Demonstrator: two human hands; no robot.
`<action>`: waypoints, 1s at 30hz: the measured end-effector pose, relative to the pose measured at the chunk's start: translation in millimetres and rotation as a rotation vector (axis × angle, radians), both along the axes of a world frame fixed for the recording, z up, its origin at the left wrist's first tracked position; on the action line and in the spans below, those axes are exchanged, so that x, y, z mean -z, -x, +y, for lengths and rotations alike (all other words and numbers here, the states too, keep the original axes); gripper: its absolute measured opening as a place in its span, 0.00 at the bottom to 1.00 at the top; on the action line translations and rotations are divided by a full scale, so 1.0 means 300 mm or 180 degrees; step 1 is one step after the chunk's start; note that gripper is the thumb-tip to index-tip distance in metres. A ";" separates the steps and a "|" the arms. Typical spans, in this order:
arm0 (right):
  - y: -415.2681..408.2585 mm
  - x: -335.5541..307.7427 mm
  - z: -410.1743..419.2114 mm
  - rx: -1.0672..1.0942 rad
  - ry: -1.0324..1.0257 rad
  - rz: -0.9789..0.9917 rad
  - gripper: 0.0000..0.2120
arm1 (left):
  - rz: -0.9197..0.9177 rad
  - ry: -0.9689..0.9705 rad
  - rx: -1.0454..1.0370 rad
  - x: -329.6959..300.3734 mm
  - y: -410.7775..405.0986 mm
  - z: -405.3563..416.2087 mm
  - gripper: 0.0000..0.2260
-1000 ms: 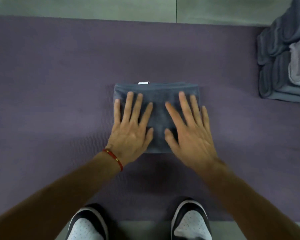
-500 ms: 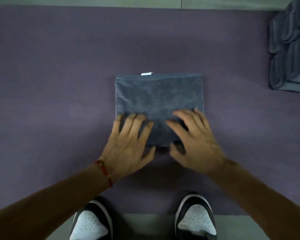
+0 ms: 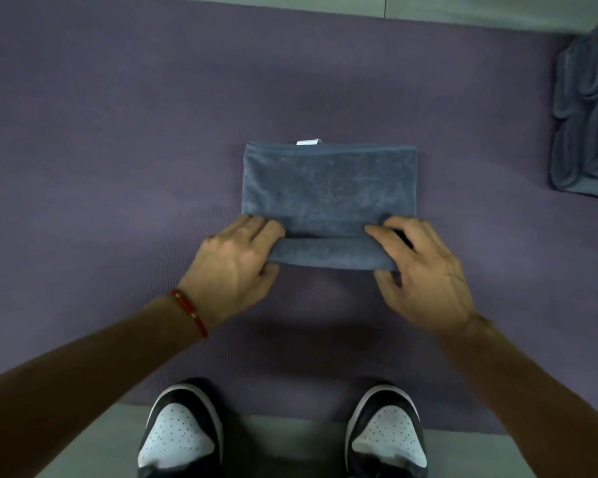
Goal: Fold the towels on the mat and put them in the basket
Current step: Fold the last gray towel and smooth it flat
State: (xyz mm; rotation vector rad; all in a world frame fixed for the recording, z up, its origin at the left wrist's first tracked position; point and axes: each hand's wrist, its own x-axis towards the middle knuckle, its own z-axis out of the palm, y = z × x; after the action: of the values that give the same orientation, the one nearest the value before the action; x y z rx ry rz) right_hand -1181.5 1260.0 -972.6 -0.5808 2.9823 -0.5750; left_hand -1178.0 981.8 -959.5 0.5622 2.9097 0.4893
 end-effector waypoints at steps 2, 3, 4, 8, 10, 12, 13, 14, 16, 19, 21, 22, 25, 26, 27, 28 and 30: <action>0.006 -0.012 0.033 -0.0043 0.0175 -0.0043 0.22 | -0.0105 -0.0364 0.0126 -0.008 0.005 -0.049 0.13; 0.005 -0.022 0.049 -0.0098 0.0195 -0.0109 0.21 | -0.0131 -0.0450 0.0224 -0.014 -0.005 -0.062 0.13; 0.000 -0.034 0.064 -0.0174 0.0218 -0.0178 0.21 | -0.0139 -0.0529 0.0296 -0.022 -0.019 -0.071 0.13; -0.055 -0.089 0.087 -0.0514 0.0423 -0.0530 0.20 | -0.0522 -0.0900 0.0366 -0.048 -0.105 -0.108 0.14; -0.071 -0.093 0.093 -0.0611 0.0482 -0.0768 0.20 | -0.0787 -0.1122 0.0193 -0.048 -0.121 -0.124 0.15; -0.071 -0.089 0.100 -0.0448 0.0562 -0.1074 0.19 | -0.0937 -0.1391 -0.0303 -0.048 -0.116 -0.129 0.12; -0.064 -0.089 0.101 -0.0179 0.0626 -0.1208 0.17 | -0.0940 -0.1467 -0.0631 -0.045 -0.107 -0.126 0.09; -0.050 -0.085 0.101 0.0195 0.0736 -0.1335 0.17 | -0.0956 -0.1524 -0.0960 -0.042 -0.094 -0.120 0.06; -0.011 -0.077 0.090 0.0956 0.1031 -0.1511 0.23 | -0.1019 -0.1562 -0.1480 -0.032 -0.069 -0.102 0.04; 0.050 -0.057 0.044 0.1441 0.1125 -0.1322 0.25 | -0.0927 -0.1816 -0.2000 -0.015 -0.014 -0.078 0.07; 0.079 -0.042 0.001 0.1714 0.1038 -0.1145 0.22 | -0.0847 -0.1865 -0.2222 0.001 0.025 -0.065 0.10; 0.090 -0.032 -0.019 0.1829 0.0931 -0.1031 0.22 | -0.0770 -0.1726 -0.2260 0.008 0.039 -0.056 0.11; 0.115 -0.007 -0.062 0.2119 0.0456 -0.0652 0.25 | -0.0625 -0.1342 -0.2350 0.022 0.072 -0.039 0.13; 0.123 -0.004 -0.071 0.2212 0.0329 -0.0568 0.25 | -0.0608 -0.1277 -0.2346 0.024 0.083 -0.035 0.14; 0.127 -0.005 -0.082 0.2279 0.0211 -0.0512 0.25 | -0.0551 -0.1180 -0.2311 0.028 0.091 -0.034 0.16; 0.128 -0.007 -0.090 0.2311 0.0109 -0.0487 0.25 | -0.0477 -0.1056 -0.2275 0.035 0.096 -0.034 0.18; 0.124 -0.016 -0.102 0.2354 -0.0095 -0.0528 0.24 | -0.0388 -0.0810 -0.2270 0.046 0.104 -0.028 0.22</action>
State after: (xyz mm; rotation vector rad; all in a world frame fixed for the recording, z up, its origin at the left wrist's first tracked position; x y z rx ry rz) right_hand -1218.8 1229.5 -967.6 0.5803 2.9602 -0.5612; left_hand -1209.3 973.3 -973.2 -0.5025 2.8678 0.9358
